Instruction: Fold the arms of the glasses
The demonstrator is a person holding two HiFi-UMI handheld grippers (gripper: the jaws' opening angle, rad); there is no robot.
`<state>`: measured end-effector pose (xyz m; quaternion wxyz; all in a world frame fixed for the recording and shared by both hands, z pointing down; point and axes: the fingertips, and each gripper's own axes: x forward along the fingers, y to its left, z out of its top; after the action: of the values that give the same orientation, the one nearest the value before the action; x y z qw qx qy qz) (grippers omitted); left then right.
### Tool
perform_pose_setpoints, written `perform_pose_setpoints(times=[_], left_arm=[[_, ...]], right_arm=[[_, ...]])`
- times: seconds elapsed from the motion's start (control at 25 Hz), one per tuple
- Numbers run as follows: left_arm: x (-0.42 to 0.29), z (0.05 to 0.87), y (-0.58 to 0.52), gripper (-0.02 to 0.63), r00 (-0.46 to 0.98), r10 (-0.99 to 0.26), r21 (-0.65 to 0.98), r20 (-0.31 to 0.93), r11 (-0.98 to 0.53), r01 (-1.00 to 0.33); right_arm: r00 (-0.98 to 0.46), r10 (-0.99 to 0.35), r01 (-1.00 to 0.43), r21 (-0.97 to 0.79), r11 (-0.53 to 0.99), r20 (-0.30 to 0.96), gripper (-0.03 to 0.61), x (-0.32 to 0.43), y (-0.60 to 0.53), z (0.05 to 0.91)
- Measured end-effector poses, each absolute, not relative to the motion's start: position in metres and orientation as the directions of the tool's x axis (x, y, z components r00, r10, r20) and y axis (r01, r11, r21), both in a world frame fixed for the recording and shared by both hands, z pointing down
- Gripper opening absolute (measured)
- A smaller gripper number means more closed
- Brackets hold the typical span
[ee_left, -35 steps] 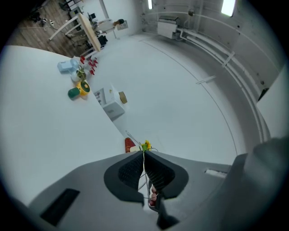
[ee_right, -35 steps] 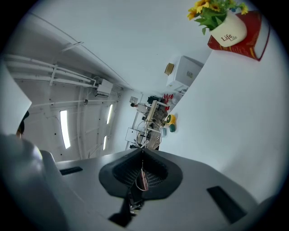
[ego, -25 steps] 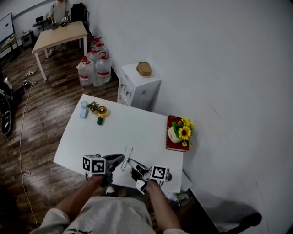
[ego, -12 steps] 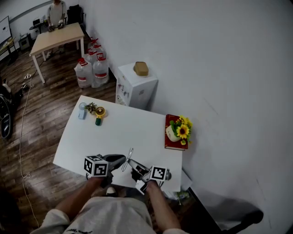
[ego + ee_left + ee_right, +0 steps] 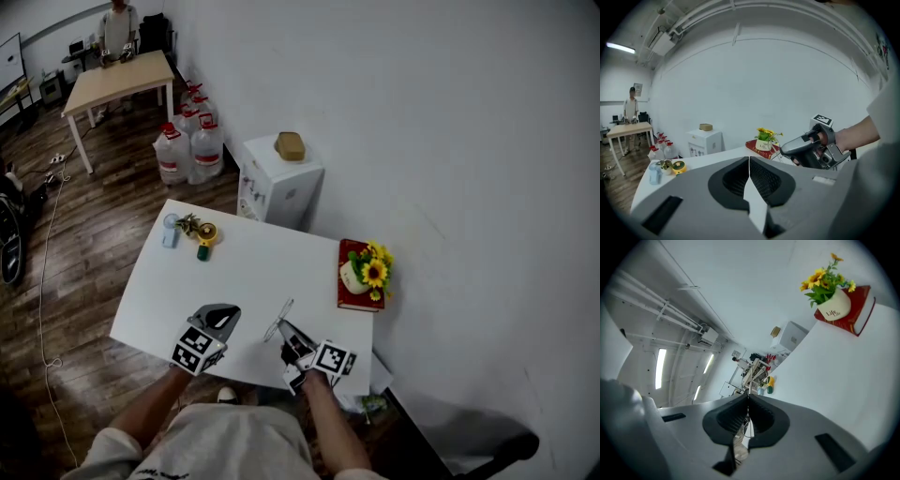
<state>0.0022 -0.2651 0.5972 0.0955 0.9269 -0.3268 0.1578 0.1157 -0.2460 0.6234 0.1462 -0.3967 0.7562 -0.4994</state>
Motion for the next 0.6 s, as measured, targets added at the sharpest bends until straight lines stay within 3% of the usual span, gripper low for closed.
perform_pose_setpoints(times=[0.24,0.6], left_arm=[[-0.027,0.591,-0.280,0.008,0.688,-0.644,0.061,0.334,-0.714,-0.697],[-0.058,0.588,-0.291,0.008,0.645,-0.696,0.063,0.315,-0.663,-0.746]], right_arm=[[-0.631,-0.763,-0.514,-0.811,0.280,0.137,0.011,0.114,-0.249,0.605],[-0.597,-0.786,-0.561,-0.783,0.267,0.160,0.009,0.119,-0.246,0.603]])
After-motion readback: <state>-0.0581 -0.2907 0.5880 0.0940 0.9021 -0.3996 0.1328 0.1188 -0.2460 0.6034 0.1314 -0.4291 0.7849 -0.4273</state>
